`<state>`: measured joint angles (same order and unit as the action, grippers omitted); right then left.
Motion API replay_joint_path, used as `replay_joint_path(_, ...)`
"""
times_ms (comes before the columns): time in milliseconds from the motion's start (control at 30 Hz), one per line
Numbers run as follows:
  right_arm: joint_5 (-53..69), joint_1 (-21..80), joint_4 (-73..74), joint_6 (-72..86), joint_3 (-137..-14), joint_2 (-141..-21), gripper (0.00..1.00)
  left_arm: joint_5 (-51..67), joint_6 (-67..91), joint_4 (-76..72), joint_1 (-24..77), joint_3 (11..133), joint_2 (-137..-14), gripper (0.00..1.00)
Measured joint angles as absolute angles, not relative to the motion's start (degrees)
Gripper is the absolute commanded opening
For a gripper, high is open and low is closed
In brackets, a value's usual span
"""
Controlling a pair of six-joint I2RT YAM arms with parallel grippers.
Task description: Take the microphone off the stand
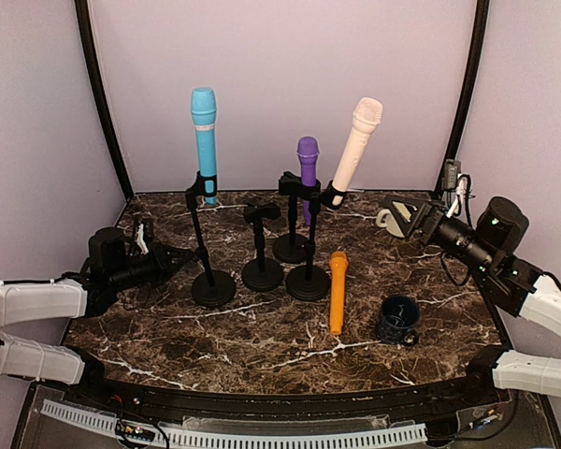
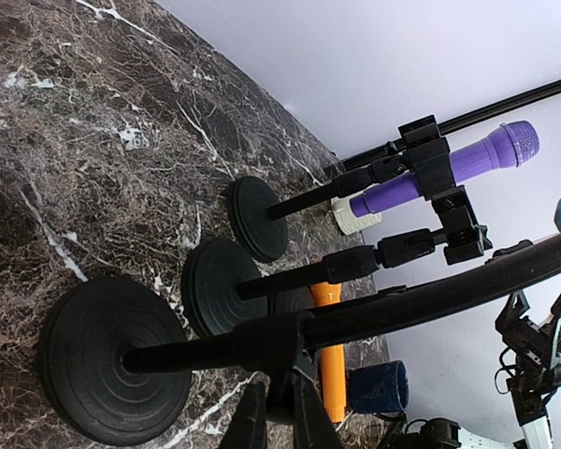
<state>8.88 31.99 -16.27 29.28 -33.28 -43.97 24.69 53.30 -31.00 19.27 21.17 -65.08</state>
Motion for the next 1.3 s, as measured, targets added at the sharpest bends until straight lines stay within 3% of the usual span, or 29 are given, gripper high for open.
replay_joint_path(400, 7.60, 31.99, -16.21, 29.67, -33.28, -43.86, 0.95, 26.15, 56.73, -35.00, 19.11, 20.05, -66.74, 0.01)
replay_joint_path(467, 7.57, 31.99, -16.19, 29.69, -33.28, -43.86, 0.95, 26.15, 57.06, -35.53, 19.11, 19.81, -66.74, 0.06)
replay_joint_path(667, 7.40, 31.99, -16.10, 29.71, -33.08, -43.44, 0.95, 26.11, 56.18, -34.44, 19.14, 19.79, -66.26, 0.38)
replay_joint_path(867, 7.38, 31.99, -15.97, 29.74, -32.42, -43.27, 0.95, 25.63, 52.77, -29.36, 19.14, 20.69, -63.90, 0.54)
replay_joint_path(967, 7.38, 31.99, -15.94, 29.74, -32.38, -43.27, 0.95, 25.39, 51.62, -28.56, 19.14, 21.41, -62.85, 0.54)
replay_joint_path(1300, 7.38, 31.99, -15.92, 29.71, -32.36, -43.29, 0.95, 26.00, 52.49, -30.83, 19.14, 21.61, -66.65, 0.37)
